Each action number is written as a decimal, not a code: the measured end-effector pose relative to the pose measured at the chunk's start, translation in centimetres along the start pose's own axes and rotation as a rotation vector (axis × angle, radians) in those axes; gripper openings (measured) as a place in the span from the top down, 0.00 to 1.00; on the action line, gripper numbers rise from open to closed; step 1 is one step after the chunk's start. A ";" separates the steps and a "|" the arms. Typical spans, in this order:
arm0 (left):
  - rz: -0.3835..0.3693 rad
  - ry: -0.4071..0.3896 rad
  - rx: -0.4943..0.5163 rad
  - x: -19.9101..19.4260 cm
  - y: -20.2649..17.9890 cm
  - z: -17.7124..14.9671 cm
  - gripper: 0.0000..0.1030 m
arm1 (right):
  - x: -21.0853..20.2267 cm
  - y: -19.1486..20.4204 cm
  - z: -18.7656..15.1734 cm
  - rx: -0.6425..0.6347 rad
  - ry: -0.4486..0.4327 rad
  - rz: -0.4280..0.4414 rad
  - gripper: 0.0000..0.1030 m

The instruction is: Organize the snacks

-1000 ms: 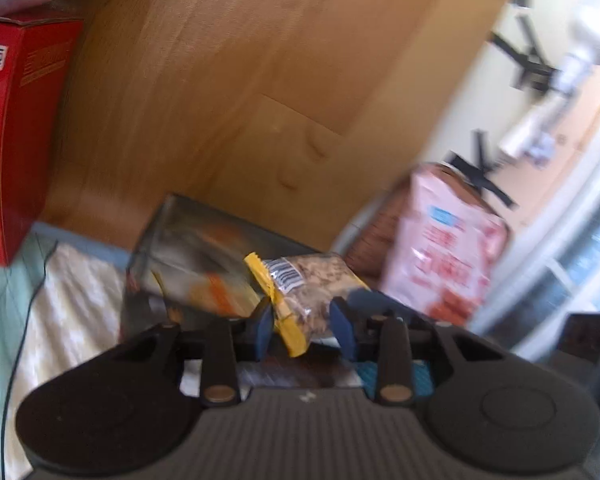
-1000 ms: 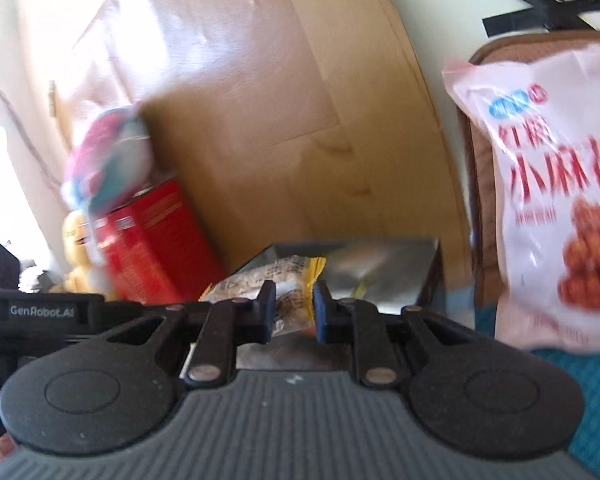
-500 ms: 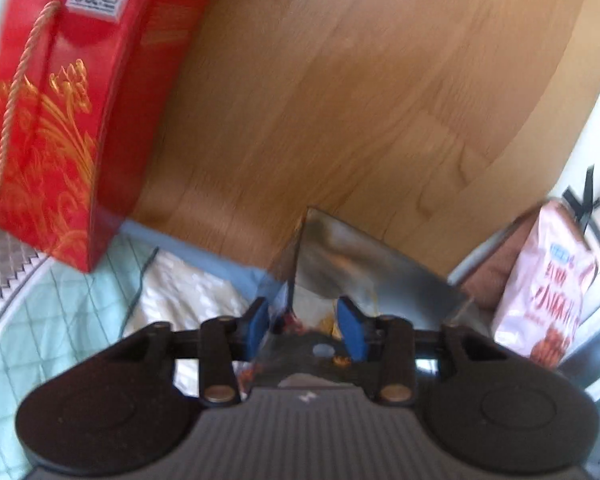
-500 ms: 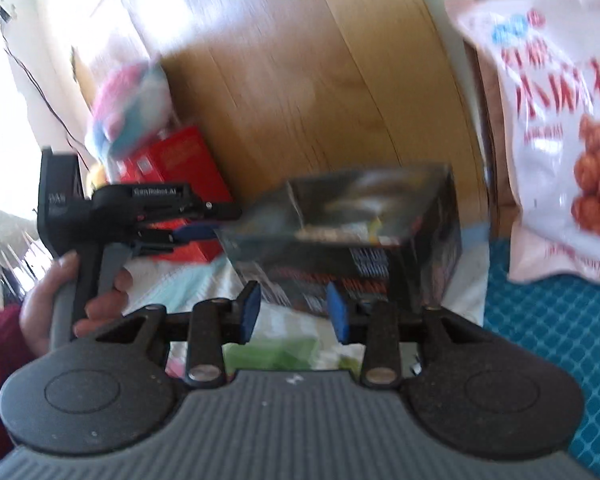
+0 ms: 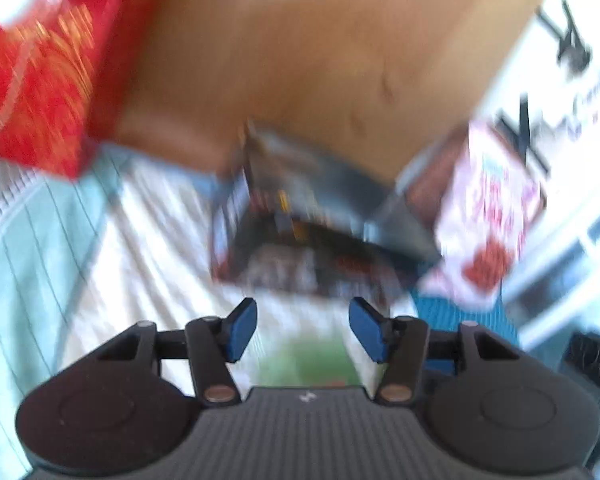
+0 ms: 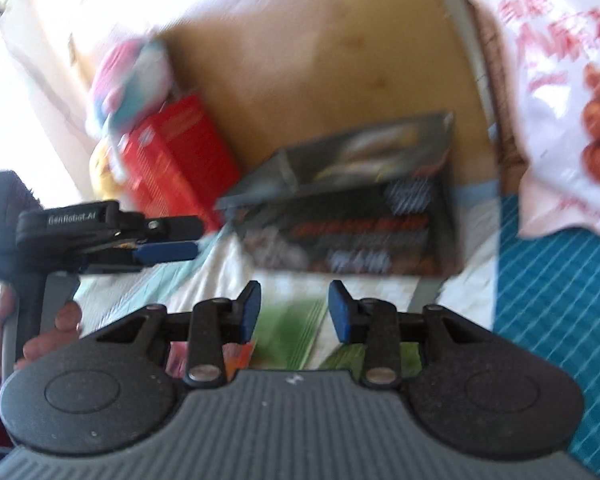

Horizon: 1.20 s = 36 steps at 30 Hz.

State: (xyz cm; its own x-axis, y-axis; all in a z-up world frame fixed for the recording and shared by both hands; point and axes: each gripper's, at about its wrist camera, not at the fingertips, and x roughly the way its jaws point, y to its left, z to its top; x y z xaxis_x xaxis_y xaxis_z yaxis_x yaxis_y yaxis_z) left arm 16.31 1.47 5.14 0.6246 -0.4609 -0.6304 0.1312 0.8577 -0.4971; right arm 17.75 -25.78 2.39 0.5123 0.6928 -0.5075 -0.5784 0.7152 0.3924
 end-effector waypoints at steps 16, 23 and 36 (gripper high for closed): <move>0.027 0.100 0.020 4.3 -1.9 -1.1 0.48 | 2.8 5.2 -2.9 -0.507 0.053 -0.188 0.64; -0.071 0.034 -0.015 2.1 -3.2 -0.5 0.51 | 0.3 5.9 -2.8 -0.525 -0.057 -0.252 0.75; -0.121 -0.048 0.051 -4.6 -5.7 -4.2 0.49 | -5.2 9.9 -3.8 -0.511 -0.171 -0.216 0.77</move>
State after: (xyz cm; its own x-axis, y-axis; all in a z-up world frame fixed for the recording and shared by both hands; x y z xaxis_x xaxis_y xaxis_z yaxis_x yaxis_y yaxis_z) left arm 9.47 -2.24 8.43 0.6374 -0.5516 -0.5380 0.2463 0.8075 -0.5360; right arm 7.00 -22.67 5.97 0.7235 0.5712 -0.3875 -0.6604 0.7362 -0.1478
